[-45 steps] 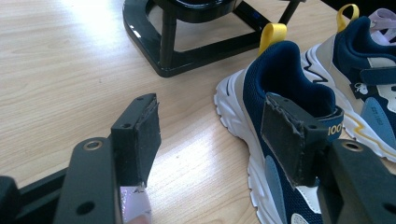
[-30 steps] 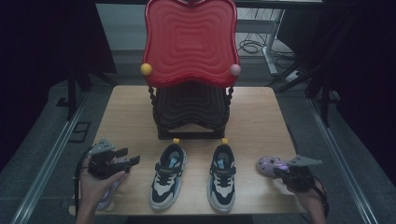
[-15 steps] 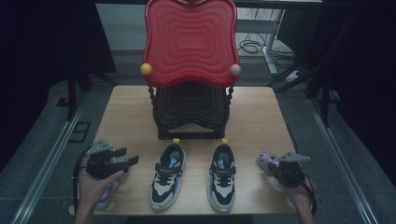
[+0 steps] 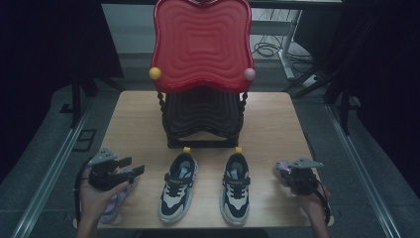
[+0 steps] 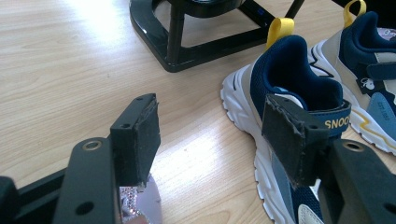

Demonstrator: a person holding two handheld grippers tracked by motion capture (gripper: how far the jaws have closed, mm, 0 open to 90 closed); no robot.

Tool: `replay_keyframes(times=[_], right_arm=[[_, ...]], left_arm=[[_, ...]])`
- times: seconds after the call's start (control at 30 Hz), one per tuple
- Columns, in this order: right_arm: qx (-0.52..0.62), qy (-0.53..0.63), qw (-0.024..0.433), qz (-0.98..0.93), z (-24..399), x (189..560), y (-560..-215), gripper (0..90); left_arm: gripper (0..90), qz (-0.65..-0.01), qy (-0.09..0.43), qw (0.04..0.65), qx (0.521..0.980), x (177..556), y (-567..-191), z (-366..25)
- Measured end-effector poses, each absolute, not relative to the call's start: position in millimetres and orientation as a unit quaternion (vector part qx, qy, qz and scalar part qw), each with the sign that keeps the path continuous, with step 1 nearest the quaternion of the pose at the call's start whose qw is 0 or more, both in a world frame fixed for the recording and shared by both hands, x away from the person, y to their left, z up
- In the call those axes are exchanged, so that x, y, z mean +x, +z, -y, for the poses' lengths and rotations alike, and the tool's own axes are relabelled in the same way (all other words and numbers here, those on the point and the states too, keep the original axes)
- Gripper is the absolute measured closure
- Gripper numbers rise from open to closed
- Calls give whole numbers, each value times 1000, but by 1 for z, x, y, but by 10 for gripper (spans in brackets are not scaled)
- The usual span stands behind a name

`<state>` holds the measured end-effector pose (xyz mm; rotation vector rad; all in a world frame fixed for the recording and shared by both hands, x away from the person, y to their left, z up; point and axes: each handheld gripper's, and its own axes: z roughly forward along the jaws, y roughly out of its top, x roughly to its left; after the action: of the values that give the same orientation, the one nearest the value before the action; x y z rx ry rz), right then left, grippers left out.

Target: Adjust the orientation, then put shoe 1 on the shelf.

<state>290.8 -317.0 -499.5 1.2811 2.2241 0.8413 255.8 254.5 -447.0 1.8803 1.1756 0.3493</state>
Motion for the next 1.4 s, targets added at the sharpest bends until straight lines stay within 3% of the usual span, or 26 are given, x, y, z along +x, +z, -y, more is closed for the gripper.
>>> replay_keyframes(times=[0.33,0.83,1.03,1.1,1.4], right_arm=[[459,302,221,-806,309,297,-497,892],[455,399,225,-764,345,274,-461,846],[453,409,220,-761,352,271,-458,764],[451,411,223,-760,354,269,-457,681],[448,409,212,-766,360,261,-460,574]], left_arm=[[367,-472,146,435,753,250,-443,-257],[368,-481,150,434,747,246,-440,-264],[368,-482,146,429,750,246,-443,-265],[368,-481,146,428,751,244,-442,-265],[372,-482,147,421,754,228,-442,-276]])
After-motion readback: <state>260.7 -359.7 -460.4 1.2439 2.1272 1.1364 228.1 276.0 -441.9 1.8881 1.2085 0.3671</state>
